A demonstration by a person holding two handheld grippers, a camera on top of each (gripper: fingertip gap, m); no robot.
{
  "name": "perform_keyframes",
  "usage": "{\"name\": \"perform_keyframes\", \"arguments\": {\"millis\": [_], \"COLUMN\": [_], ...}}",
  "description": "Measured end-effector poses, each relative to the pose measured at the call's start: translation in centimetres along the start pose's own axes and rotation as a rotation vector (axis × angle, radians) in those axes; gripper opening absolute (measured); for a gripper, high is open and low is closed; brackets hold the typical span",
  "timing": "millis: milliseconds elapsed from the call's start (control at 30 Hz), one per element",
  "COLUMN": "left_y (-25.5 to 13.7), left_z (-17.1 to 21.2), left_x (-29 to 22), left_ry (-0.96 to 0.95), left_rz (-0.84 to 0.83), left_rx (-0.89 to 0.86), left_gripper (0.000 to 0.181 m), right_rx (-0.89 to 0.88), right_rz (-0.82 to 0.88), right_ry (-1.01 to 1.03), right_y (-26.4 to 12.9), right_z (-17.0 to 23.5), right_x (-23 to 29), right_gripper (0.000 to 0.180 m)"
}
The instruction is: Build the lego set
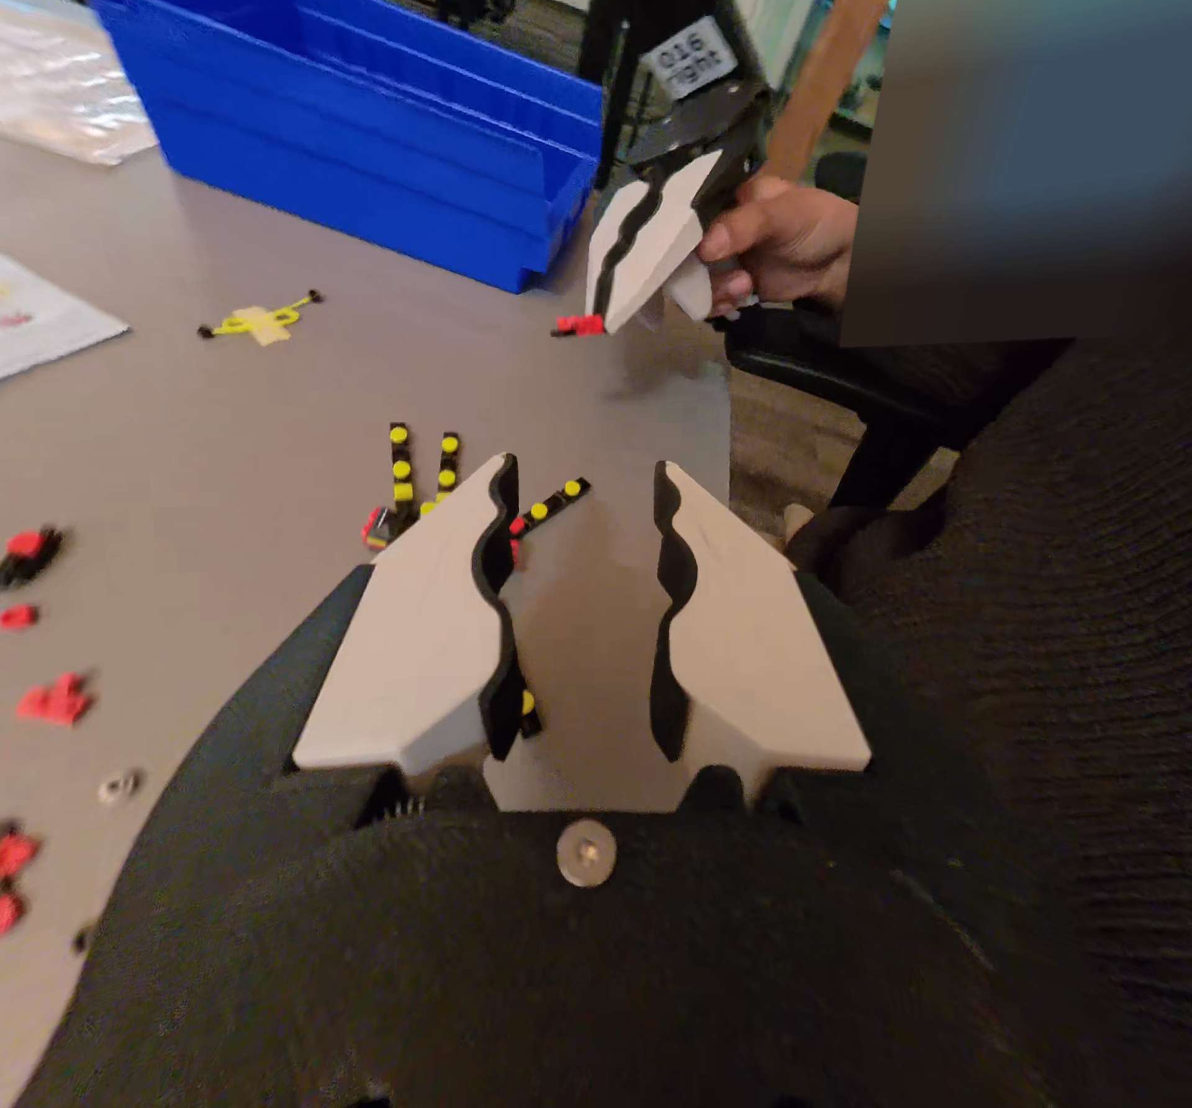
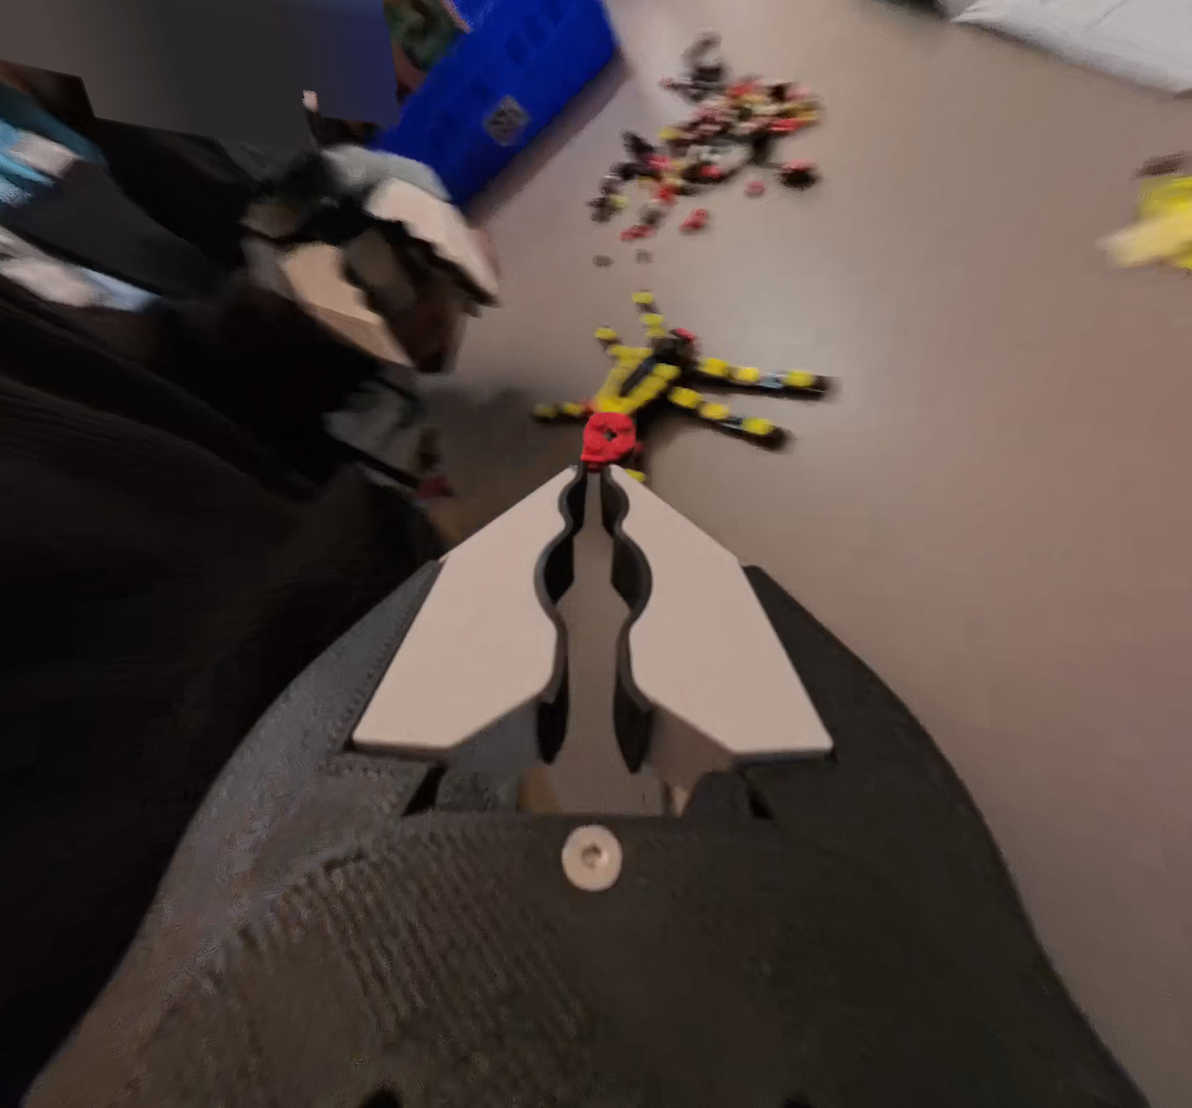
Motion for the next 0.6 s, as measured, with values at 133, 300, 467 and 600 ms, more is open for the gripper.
{"name": "perform_keyframes", "arguments": {"millis": [133, 300, 467, 600], "left_y": [-1.9, -2.1, -2.0, -2.3], "left_z": [0.9, 1.2, 2.0, 1.8], "left_x": [0.3, 1.0, 1.4, 1.8], "left_ry": [-0.072, -0.114, -0.144, -0.152], "left_rz": [-0.071, -0.079, -0.055, -0.052], "left_rx": [-0.038, -0.038, -0.008, -0.018], "left_gripper": [0.040, 0.041, 0.041, 0.041], "right_rx": [0.155, 0.362, 0.399, 0.375], "right_rz": [0.339, 0.425, 0.399, 0.389], "right_ry": [-0.318, -0.500, -0.460, -0.430], "right_y": [-2.5, -1.8, -1.7, -1.8], "right_z": [0.9, 3.2, 4.3, 4.2], "right_x": [-4.6, -6.3, -6.8, -6.7], "right_gripper": [0.002, 0.003, 0.003, 0.003]}}
Point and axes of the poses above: each gripper's, where its closed fingertips meet, y out along the fingers, z out of its underside, x = y × z across the jaws, the point moved 3 cm from there along -y, back along the fingers, and after that the axes turned 8 degrees about -x, right-handed, at the moved point
